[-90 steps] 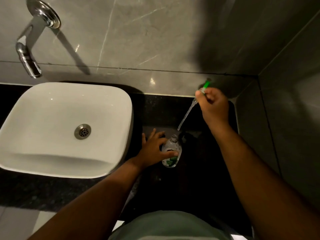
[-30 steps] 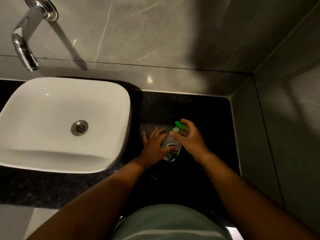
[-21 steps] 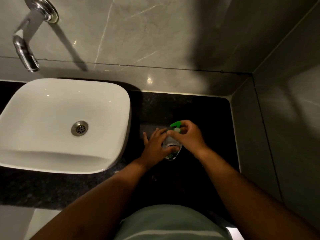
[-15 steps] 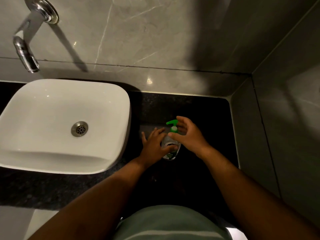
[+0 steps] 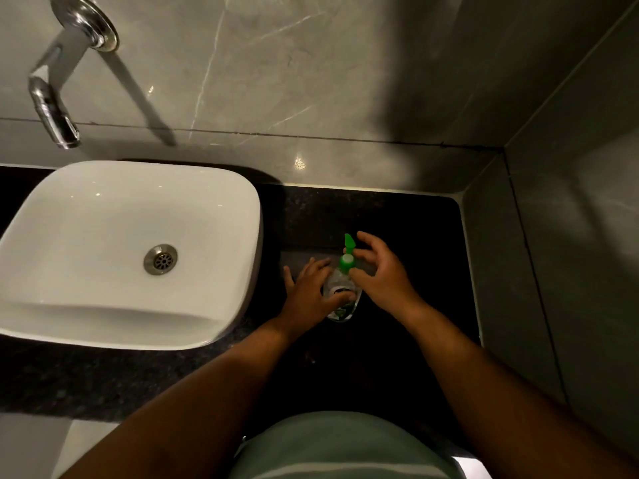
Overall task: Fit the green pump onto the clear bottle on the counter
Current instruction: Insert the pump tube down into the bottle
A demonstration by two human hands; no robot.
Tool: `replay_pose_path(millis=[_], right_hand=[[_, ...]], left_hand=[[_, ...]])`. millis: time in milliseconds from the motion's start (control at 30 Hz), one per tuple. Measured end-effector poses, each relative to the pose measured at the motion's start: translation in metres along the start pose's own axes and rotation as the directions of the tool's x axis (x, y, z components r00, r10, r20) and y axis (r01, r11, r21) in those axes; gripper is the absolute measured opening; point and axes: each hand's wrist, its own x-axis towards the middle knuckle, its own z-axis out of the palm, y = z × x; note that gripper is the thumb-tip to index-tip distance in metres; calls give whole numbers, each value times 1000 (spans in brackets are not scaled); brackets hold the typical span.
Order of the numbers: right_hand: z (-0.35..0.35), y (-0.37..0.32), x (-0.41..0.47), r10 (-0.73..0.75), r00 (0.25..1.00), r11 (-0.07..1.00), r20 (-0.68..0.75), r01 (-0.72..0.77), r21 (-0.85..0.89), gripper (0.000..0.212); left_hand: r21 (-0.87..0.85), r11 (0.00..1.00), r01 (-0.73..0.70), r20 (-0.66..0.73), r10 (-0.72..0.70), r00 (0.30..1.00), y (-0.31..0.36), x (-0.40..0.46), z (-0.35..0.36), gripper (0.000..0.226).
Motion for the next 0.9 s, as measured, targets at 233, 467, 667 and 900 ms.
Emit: replay_pose_path(millis=[233,467,667,900], right_hand=[[6,-1,0,-12,998,999,-54,10,-37,84],[-4,1,-1,-3,998,989,69,-7,149,75],[2,-3,-3,-10,1000,1000,14,10,11,70],[-10,-2,0,0,977,997,215,-17,79,71]], left_hand=[[-15,1000,-8,16,9,1000,7,-4,-6,69],[-11,1000,-15,30,15,999,10,-7,-7,71],[-10,999,-33,24,33,999,3,-7,-4,69],[42,999,-33,-1,33,999,-2,-5,0,75]])
